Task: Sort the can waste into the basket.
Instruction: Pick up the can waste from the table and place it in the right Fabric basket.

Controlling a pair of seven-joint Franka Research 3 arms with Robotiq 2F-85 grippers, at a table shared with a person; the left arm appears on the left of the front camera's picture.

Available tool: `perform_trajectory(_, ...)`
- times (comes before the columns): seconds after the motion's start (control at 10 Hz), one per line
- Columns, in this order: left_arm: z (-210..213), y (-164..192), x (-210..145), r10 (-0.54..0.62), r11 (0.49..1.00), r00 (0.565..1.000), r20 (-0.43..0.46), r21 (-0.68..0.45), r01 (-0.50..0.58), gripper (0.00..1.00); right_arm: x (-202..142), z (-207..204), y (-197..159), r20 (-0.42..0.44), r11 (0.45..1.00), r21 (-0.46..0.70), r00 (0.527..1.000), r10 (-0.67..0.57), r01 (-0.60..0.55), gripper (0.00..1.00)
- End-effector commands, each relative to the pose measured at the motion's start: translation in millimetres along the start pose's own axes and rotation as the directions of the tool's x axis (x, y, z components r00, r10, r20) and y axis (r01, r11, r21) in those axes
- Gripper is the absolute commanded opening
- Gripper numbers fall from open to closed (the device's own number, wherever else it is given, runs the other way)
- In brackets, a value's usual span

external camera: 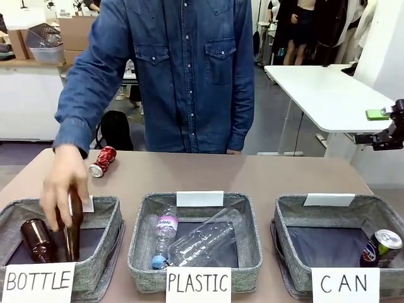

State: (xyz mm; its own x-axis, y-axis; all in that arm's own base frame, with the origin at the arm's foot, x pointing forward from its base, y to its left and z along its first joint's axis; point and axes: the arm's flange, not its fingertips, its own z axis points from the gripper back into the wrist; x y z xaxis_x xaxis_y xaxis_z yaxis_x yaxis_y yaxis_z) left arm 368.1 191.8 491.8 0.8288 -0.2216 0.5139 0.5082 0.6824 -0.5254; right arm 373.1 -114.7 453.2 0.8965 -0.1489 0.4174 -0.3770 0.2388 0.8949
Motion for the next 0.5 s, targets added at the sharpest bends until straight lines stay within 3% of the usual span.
perform_trajectory(0.0,-27.9,4.6,26.5,-0.073,0.995,0.994,-0.082,-0.067,0.068,1.00,-0.2,-0.8,-0.1,0.005,1.000,0.004,1.000,0.015,-0.015,1.00)
perform_trajectory(0.1,-44.6,6.9,40.3,-0.086,0.994,0.986,-0.143,-0.079,0.075,1.00,-0.2,-0.8,-0.1,0.005,1.000,0.004,1.000,0.015,-0.015,1.00)
perform_trajectory(0.4,-29.9,3.9,31.4,-0.084,0.995,0.991,-0.106,-0.055,0.079,1.00,-0.2,-0.8,-0.1,0.005,1.000,0.004,1.000,0.015,-0.015,1.00)
